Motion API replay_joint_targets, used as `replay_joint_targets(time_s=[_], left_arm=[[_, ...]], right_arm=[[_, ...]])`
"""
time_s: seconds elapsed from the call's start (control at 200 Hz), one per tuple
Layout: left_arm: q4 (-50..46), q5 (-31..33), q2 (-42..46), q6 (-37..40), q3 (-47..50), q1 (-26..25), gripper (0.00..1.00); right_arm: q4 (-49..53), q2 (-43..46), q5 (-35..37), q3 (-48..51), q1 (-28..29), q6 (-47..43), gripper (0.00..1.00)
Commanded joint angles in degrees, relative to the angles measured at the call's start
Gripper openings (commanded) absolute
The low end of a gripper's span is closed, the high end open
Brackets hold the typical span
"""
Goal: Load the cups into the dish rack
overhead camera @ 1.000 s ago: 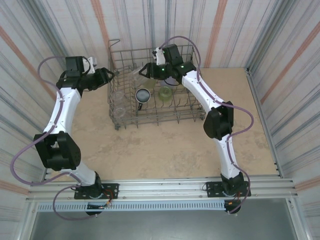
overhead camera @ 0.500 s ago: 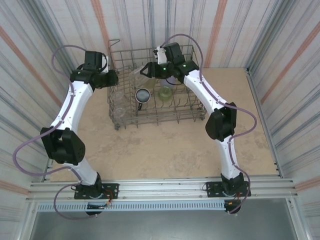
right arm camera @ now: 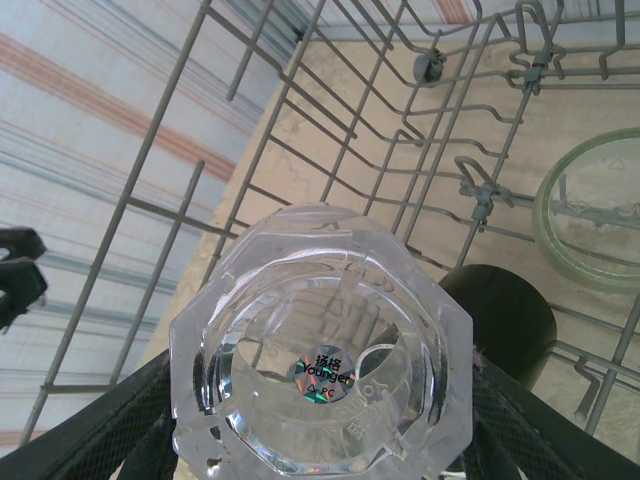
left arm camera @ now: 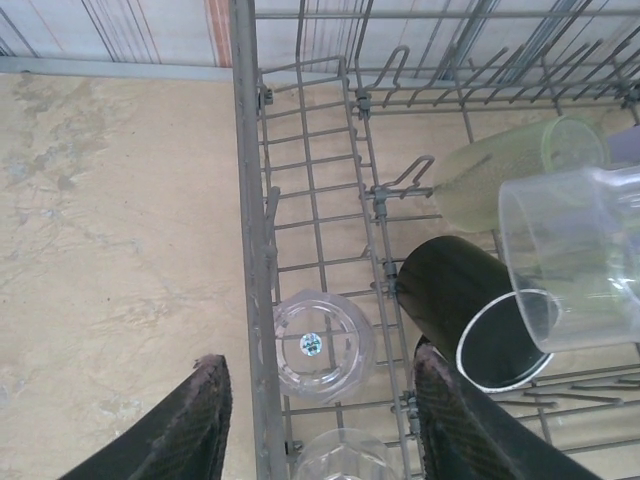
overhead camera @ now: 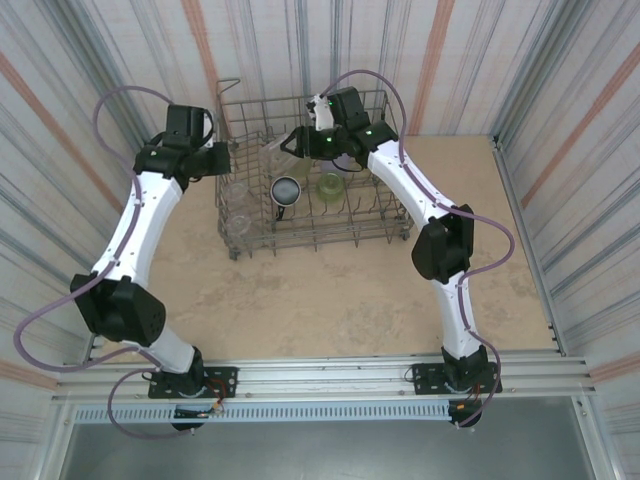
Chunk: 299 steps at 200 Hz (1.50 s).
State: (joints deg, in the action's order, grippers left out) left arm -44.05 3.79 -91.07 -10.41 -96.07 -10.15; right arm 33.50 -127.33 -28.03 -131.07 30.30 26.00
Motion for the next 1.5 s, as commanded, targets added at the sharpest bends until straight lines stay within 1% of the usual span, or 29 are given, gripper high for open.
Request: replay_joint_targets(time_s=[0.0,0.035,0.115,0.271,0.381,0.471,0.541,0.611,0.651,0.751,0.791,0.907,1.057,1.172,1.348,1.413,1.463,1.493], left_arm=[[-2.71,2.16,-2.65,1.16,0.25,-0.22,0.49],[-3.37,2.25,-3.71,1.28,-0.31,-0.22,0.46],[-4.33,2.26,-5.61,1.68,-1.46,-0.22,0.37],[-4.51,2.63,-6.94,2.39,-1.75,-0.22,0.22],[-4.58,2.48,-7.08,2.81,-1.40,-0.47,0.00],[-4.46,3.79,-6.52,3.42,-0.47,-1.62,0.00],[-4.29,5.15,-6.06,4.71,-0.09,-3.44,0.00],[-4.76,6.71,-5.83,4.39,0.04,-5.36,0.00],[-5.18,5.69,-5.73,3.39,0.01,-5.94,0.00],[-5.43,-0.14,-4.96,0.59,0.89,-6.39,0.00],[-5.44,-1.07,-4.33,-0.22,1.67,-6.73,0.00],[-5.20,-1.05,-2.15,-1.30,3.80,-8.24,0.00],[-3.97,-3.72,0.21,-2.14,5.72,-9.81,0.00],[-3.95,-3.06,0.84,-2.62,6.14,-12.05,0.00],[-3.38,-5.94,1.81,-6.25,7.08,-12.87,0.00],[-2.92,-6.36,2.02,-6.94,7.37,-12.87,0.13],[-2.68,-6.41,2.17,-7.38,7.18,-12.87,0.19],[-2.70,-6.51,2.27,-7.62,7.05,-12.87,0.26]], right_arm=[[-0.28,3.64,0.43,0.15,0.46,-1.78,0.32],[0.01,3.80,0.52,0.11,0.46,-1.97,0.32],[0.42,4.06,0.73,0.20,0.45,-2.44,0.32],[0.94,4.69,1.05,0.46,0.48,-3.06,0.32],[1.18,5.01,1.15,0.55,0.46,-3.32,0.32],[1.39,5.25,1.38,0.70,0.41,-3.50,0.32],[1.57,5.53,1.55,0.79,0.43,-3.72,0.32],[1.96,5.82,2.04,0.89,0.63,-4.11,0.32],[2.23,5.86,2.48,0.82,0.78,-4.51,0.32],[3.08,5.97,3.65,0.72,1.36,-5.64,0.32],[3.40,5.95,4.19,0.73,1.52,-6.08,0.32],[4.28,5.62,5.75,0.56,2.30,-7.13,0.32],[4.69,5.32,9.08,0.37,3.76,-8.86,0.32],[5.39,5.06,11.64,-0.04,4.98,-10.54,0.33],[10.59,1.70,14.78,-5.72,6.53,-12.65,0.32],[11.96,0.45,16.09,-7.58,7.21,-13.61,0.32],[12.36,-0.14,17.10,-8.25,7.64,-14.16,0.33],[12.46,-0.43,17.51,-8.54,7.96,-14.38,0.33]])
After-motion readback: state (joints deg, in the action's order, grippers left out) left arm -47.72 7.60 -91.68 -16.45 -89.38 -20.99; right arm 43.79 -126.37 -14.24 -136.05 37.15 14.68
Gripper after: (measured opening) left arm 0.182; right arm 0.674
